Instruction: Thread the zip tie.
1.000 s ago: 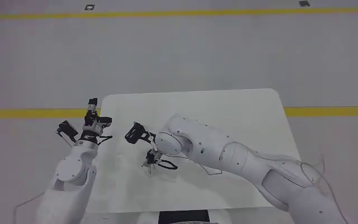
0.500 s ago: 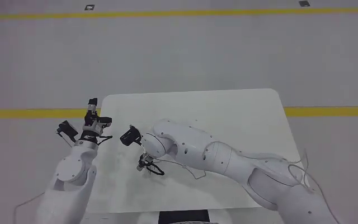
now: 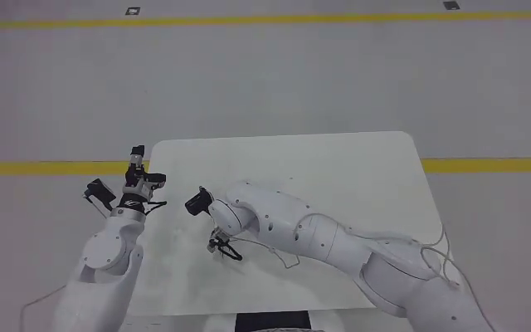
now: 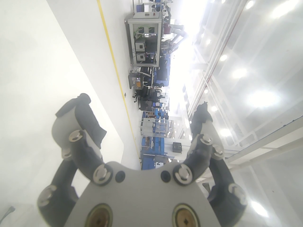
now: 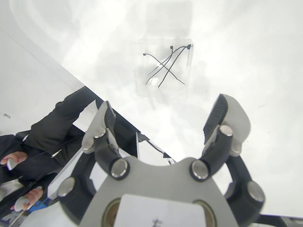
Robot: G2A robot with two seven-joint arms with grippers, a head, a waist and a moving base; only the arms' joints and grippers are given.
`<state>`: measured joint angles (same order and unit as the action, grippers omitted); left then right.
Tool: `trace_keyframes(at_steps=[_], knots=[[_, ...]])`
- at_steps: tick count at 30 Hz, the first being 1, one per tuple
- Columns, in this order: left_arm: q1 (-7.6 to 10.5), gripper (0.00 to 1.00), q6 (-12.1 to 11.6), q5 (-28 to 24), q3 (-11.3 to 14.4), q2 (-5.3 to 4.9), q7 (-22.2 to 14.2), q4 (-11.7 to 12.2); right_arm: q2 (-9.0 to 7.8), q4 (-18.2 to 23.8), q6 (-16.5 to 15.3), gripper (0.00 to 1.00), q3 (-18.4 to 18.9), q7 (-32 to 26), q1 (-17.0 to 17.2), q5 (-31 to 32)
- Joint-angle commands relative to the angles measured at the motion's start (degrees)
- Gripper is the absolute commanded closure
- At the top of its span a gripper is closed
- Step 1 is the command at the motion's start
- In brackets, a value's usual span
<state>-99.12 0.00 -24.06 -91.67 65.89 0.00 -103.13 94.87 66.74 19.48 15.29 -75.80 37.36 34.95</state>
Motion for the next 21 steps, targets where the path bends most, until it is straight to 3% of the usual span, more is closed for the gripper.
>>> trace_keyframes(at_steps=[1, 4, 15, 21], knots=[[0.0, 0.0, 0.0, 0.0, 0.0, 0.0, 0.0, 0.0, 1.13, -2.41, 0.0, 0.0, 0.98, -1.11, 0.62, 1.27], [0.0, 0.0, 0.0, 0.0, 0.0, 0.0, 0.0, 0.0, 3.09, -4.71, 0.0, 0.0, 3.11, -0.31, 1.94, 3.18], [0.0, 0.0, 0.0, 0.0, 0.0, 0.0, 0.0, 0.0, 3.16, -4.04, -0.48, 0.0, 2.87, 0.16, 2.07, 3.37], [0.0, 0.0, 0.0, 0.0, 0.0, 0.0, 0.0, 0.0, 5.08, -4.27, 0.0, 0.0, 0.87, -0.27, 1.43, 6.92]])
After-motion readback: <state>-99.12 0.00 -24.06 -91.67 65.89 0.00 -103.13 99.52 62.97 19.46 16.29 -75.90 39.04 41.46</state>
